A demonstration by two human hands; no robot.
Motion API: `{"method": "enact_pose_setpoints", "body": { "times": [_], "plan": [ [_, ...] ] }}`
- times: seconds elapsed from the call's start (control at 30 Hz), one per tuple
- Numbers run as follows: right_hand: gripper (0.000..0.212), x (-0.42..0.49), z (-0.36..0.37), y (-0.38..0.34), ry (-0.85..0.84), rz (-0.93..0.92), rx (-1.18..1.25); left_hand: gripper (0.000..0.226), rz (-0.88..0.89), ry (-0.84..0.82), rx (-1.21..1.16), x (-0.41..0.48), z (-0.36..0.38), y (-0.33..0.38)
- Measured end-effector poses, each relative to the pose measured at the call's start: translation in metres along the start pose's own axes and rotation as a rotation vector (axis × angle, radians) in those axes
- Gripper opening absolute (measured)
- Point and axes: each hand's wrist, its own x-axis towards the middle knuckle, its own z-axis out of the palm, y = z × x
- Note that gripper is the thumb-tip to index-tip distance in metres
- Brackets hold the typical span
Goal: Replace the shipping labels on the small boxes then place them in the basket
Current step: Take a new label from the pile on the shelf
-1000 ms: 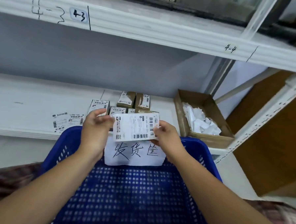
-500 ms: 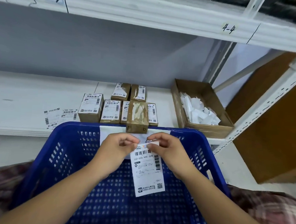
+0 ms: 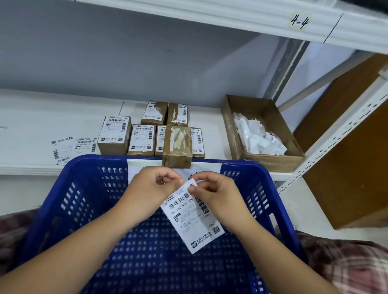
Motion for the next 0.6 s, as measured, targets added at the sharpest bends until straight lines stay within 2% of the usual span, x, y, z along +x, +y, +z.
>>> {"method": "enact_pose_setpoints", "body": {
  "times": [0.1, 0.27, 0.6],
  "plan": [
    [0.016, -0.0030, 0.0031, 0.0009, -0.015, -0.013, -0.072, 0.012, -0.001, -0.001, 0.006, -0.0022, 0.0002, -0.0032],
    [0.013, -0.0081, 0.0051, -0.0004, -0.070, -0.051, -0.178, 0.017, 0.005, -0.009, 0.064, -0.0045, 0.0012, -0.0054],
    [0.014, -0.0084, 0.0052, 0.0002, -0.105, -0.081, -0.206, 0.017, 0.055, -0.013, 0.176, -0.0005, 0.0002, -0.0087]
  ]
}}
